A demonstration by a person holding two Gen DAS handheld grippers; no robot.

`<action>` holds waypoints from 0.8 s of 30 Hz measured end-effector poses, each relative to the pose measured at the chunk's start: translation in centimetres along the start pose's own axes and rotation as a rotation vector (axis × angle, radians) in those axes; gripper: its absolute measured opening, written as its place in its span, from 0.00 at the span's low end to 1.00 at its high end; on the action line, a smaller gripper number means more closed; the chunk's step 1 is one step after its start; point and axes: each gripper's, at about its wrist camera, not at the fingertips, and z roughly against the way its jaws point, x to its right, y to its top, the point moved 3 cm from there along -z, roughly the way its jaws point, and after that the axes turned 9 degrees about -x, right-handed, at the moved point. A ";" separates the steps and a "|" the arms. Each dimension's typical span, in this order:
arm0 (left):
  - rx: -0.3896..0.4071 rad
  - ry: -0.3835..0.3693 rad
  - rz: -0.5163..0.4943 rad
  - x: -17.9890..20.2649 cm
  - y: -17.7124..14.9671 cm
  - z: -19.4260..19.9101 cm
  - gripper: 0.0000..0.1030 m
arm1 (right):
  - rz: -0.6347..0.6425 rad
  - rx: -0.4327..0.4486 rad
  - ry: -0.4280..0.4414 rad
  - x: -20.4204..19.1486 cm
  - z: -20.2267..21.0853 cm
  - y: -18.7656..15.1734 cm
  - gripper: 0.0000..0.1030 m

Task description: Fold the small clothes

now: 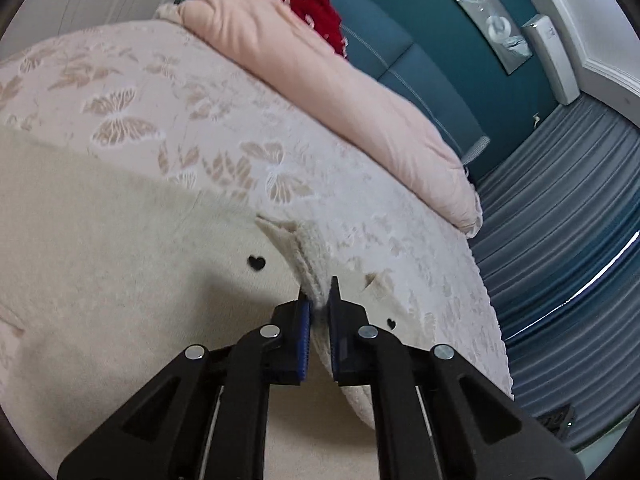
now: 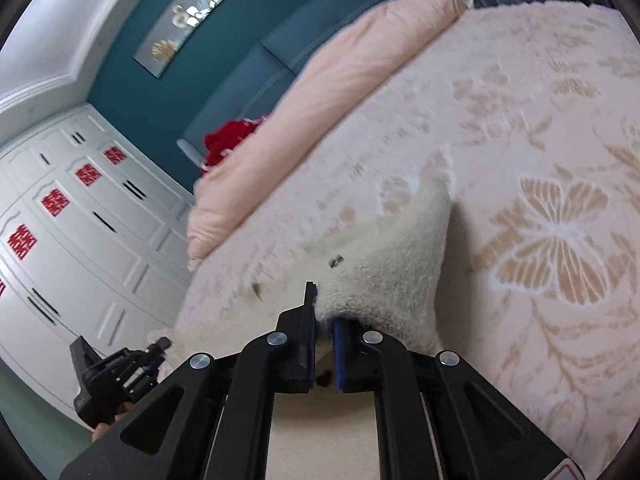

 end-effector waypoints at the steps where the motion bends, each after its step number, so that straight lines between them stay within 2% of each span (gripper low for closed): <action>1: 0.012 0.023 -0.014 -0.4 -0.1 0.3 0.07 | 0.032 0.016 -0.015 -0.3 0.3 -0.1 0.07; 2: -0.001 0.051 -0.022 -1.2 -0.4 0.0 0.07 | 0.055 -0.015 -0.063 0.2 -0.5 -0.5 0.07; 4: -0.093 0.126 -0.005 -3.9 -1.9 -2.4 0.07 | 0.024 -0.182 -0.196 3.4 -4.2 -2.2 0.07; 5: -0.151 0.167 0.017 -5.5 -2.9 -3.7 0.07 | -0.030 -0.263 -0.230 5.2 -5.7 -3.3 0.06; 6: -0.185 0.195 0.039 -6.7 -3.8 -4.5 0.07 | -0.060 -0.268 -0.219 5.8 -5.7 -3.9 0.06; 9: -0.165 0.174 0.028 -7.8 -5.4 -4.0 0.07 | -0.034 -0.204 -0.179 4.0 -3.5 -3.6 0.07; 14: -0.168 0.156 0.064 -8.7 -5.6 -4.2 0.09 | 0.020 -0.107 -0.208 0.5 0.3 -4.0 0.12; 17: -0.161 0.155 0.050 -8.7 -5.8 -4.3 0.09 | 0.108 -0.064 -0.215 -2.1 0.4 -3.1 0.12; 18: -0.155 0.156 0.045 -8.7 -5.9 -4.3 0.09 | 0.133 -0.074 -0.221 -2.7 -0.3 -2.8 0.12; 20: -0.144 0.157 0.041 -8.8 -6.2 -4.3 0.10 | 0.179 -0.159 -0.256 -2.6 -3.3 -2.5 0.12; 21: -0.140 0.154 0.043 -8.8 -6.2 -4.3 0.10 | 0.193 -0.220 -0.305 -1.6 -5.3 -2.8 0.11; 23: -0.136 0.144 0.049 -9.0 -6.3 -4.3 0.10 | 0.164 -0.308 -0.440 1.9 -7.9 -3.6 0.00; 24: -0.135 0.138 0.050 -9.0 -6.3 -4.3 0.10 | 0.112 -0.296 -0.409 3.2 -7.6 -3.7 0.00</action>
